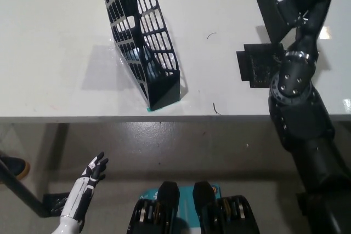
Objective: A notebook is kept standing on the table on the right hand side and a black shelf is kept on the left hand side and the robot uses its right hand to grab the notebook and places it in the shelf
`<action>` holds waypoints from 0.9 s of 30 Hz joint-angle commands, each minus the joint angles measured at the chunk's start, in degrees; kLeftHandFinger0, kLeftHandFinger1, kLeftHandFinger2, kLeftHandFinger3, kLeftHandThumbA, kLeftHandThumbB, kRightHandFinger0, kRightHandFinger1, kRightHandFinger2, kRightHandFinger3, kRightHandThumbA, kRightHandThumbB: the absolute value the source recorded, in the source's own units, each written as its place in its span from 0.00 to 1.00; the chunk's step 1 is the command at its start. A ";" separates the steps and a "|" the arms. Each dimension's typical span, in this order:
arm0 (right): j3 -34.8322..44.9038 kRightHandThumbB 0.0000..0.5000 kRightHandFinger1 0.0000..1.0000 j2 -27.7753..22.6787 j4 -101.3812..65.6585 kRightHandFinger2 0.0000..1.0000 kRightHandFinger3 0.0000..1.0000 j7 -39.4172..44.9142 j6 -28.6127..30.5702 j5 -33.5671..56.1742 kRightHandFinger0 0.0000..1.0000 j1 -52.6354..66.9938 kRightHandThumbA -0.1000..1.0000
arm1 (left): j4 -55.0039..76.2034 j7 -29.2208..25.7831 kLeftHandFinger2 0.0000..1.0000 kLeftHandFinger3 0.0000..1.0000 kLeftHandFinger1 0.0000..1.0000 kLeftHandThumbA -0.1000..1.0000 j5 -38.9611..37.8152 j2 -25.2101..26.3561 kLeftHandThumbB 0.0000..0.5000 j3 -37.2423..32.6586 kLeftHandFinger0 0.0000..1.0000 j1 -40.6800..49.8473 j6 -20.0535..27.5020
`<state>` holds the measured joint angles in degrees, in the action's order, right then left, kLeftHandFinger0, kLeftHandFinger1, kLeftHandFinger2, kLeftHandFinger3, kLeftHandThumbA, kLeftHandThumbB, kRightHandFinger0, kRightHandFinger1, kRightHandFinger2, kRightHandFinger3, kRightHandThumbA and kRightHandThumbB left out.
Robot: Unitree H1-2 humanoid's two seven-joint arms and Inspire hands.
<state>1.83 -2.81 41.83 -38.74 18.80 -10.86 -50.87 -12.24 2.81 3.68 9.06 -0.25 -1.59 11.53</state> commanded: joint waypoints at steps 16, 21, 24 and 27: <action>-10.80 0.17 0.20 7.64 -32.38 0.67 0.77 5.35 -8.67 -14.78 0.00 -6.49 0.00 | 0.99 0.59 1.00 1.00 1.00 1.00 -0.24 0.50 0.24 -0.07 1.00 -0.68 2.24; -11.55 0.19 0.18 9.52 -29.23 0.65 0.76 4.90 -9.56 -15.81 0.00 -8.96 0.00 | 1.19 0.52 1.00 1.00 1.00 1.00 -0.09 0.54 0.29 -0.04 1.00 -0.79 1.75; -11.56 0.19 0.18 10.18 -26.99 0.66 0.76 4.87 -8.69 -15.56 0.00 -9.92 0.00 | 1.14 0.57 1.00 1.00 1.00 1.00 -0.30 0.47 0.33 0.03 1.00 -0.85 1.60; -11.42 0.18 0.17 11.06 -24.53 0.65 0.76 4.04 -9.25 -16.59 0.00 -10.72 0.00 | 0.82 0.44 1.00 1.00 1.00 1.00 0.23 0.62 0.36 -0.12 1.00 -0.87 1.92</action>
<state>-9.54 7.20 16.10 -34.42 9.57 -24.35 -57.33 -12.23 2.84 3.84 9.07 -0.22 -1.69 11.56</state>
